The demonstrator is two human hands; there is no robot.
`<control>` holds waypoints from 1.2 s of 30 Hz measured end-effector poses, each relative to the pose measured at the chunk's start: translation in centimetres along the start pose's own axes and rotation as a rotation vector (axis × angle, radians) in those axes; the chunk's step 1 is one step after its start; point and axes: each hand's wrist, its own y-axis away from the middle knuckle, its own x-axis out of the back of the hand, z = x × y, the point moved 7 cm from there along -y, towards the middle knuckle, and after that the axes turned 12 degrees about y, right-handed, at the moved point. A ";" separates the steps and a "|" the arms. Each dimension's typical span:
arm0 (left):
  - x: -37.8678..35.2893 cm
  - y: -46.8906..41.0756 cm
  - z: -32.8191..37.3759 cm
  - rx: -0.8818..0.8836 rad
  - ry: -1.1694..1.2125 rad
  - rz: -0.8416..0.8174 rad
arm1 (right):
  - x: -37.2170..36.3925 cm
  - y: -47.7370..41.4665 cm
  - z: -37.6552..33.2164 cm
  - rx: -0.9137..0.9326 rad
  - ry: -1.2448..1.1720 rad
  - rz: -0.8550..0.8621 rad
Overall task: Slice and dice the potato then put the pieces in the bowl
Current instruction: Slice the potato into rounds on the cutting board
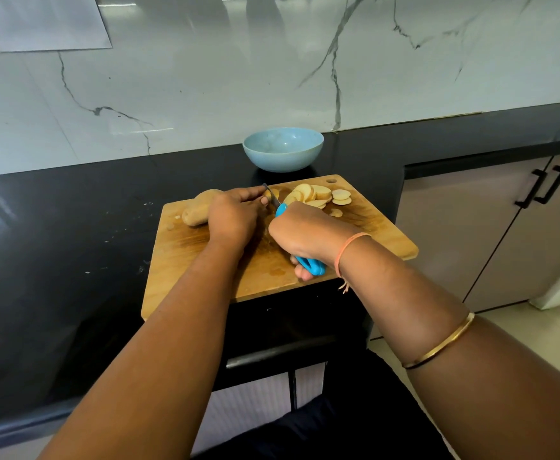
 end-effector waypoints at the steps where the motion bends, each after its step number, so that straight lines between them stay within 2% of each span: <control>1: 0.0 0.1 0.0 0.004 0.008 -0.003 | 0.1 0.2 0.1 -0.001 0.000 -0.001; 10: -0.1 0.6 0.3 0.025 0.008 -0.051 | 0.0 1.8 0.8 -0.026 0.008 -0.053; 16: 0.1 0.8 0.8 -0.011 -0.045 -0.044 | 1.1 1.3 -0.9 0.099 0.133 0.019; 24: -0.6 1.2 0.7 0.012 -0.061 -0.066 | 0.9 0.1 1.0 0.001 0.063 -0.038; 28: -0.3 0.7 0.5 0.015 -0.134 -0.011 | 0.6 -0.3 1.3 0.022 0.077 0.006; 36: -0.7 1.0 1.4 -0.048 -0.287 -0.029 | 2.0 -0.3 4.1 0.052 0.060 0.071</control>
